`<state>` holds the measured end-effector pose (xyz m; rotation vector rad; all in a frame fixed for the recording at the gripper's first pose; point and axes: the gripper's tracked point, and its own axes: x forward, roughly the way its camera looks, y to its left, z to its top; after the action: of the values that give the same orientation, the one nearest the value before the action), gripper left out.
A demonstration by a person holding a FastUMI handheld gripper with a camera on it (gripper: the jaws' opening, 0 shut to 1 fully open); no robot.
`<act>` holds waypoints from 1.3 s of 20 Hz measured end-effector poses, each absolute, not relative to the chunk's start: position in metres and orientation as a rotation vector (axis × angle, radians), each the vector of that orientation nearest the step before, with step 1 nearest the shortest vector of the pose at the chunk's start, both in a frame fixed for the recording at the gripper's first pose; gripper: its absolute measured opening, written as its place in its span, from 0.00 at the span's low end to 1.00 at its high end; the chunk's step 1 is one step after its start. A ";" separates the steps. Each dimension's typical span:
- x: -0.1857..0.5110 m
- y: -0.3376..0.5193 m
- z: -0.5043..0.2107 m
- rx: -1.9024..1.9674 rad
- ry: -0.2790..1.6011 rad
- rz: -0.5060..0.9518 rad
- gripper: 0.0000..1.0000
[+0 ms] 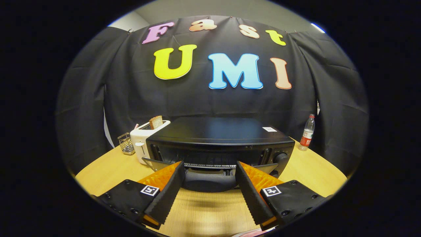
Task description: Open the toaster oven, put the food inside, and close the toaster oven door.
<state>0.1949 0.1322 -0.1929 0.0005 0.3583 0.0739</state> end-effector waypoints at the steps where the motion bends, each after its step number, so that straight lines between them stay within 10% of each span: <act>1: 0.188 0.132 -0.201 -0.002 0.378 0.075 0.98; 16: 0.114 0.130 -0.287 -0.070 0.690 0.067 0.98; 26: 0.060 0.099 -0.217 0.148 0.718 0.107 0.98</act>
<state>0.0598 0.0990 -0.2175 0.1479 0.7181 0.1072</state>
